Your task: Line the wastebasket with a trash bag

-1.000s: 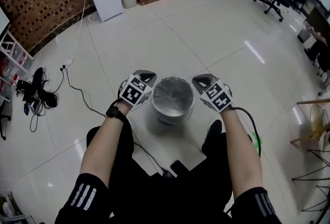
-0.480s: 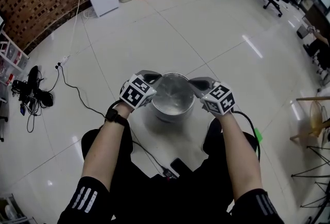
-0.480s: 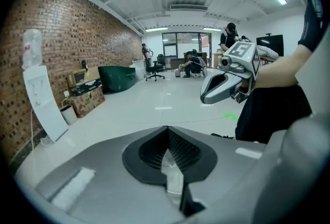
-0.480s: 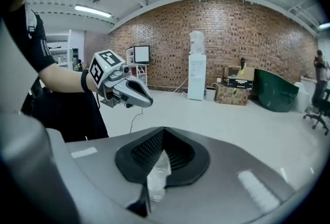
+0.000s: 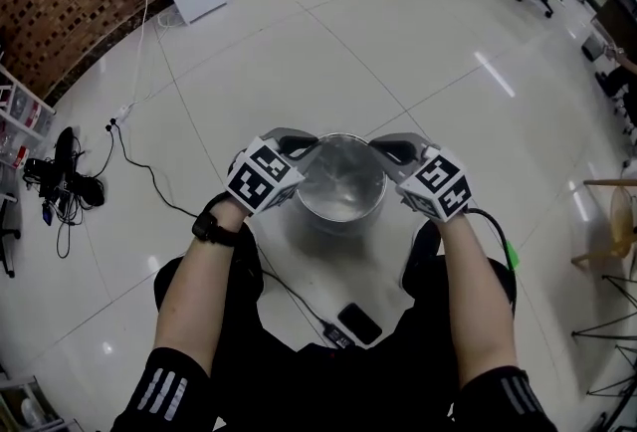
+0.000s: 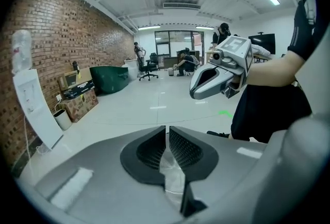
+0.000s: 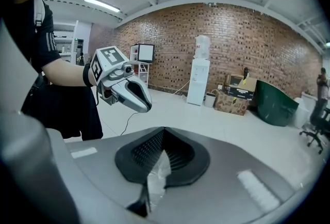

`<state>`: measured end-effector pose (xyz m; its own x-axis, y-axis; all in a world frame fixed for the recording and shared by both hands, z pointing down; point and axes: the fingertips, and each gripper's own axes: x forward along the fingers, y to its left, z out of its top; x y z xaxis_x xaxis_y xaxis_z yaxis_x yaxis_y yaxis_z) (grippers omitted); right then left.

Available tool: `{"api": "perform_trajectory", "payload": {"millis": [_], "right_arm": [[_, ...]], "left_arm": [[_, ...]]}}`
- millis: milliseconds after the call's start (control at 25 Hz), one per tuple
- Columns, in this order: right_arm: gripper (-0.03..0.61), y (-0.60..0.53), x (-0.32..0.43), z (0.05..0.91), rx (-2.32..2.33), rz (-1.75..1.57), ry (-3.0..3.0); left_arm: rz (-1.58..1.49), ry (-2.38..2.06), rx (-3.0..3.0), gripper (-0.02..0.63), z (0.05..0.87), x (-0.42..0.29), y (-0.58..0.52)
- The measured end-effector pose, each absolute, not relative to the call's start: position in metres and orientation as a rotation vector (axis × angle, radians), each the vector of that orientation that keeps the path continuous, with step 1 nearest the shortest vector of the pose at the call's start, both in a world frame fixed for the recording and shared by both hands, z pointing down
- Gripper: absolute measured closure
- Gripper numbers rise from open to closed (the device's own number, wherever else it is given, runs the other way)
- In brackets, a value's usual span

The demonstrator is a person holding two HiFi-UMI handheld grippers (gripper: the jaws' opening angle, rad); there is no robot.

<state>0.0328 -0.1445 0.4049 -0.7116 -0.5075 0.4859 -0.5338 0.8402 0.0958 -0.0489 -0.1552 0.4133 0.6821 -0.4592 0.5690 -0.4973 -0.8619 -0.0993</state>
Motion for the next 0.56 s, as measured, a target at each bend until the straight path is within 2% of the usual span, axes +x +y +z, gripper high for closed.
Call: {"api": "perform_trajectory", "payload": {"millis": [320,560], "right_arm": [[0.572,-0.143,0.024,0.398,0.768,0.041,-2.522],[0.572,-0.148,0.024,0.399,0.794,0.041,-2.518]], "left_arm": [[0.875,-0.875,2.824,0.581,0.402,-0.052,-0.159],[0.956,-0.897,2.833,0.604,0.409,-0.060,-0.157]]}}
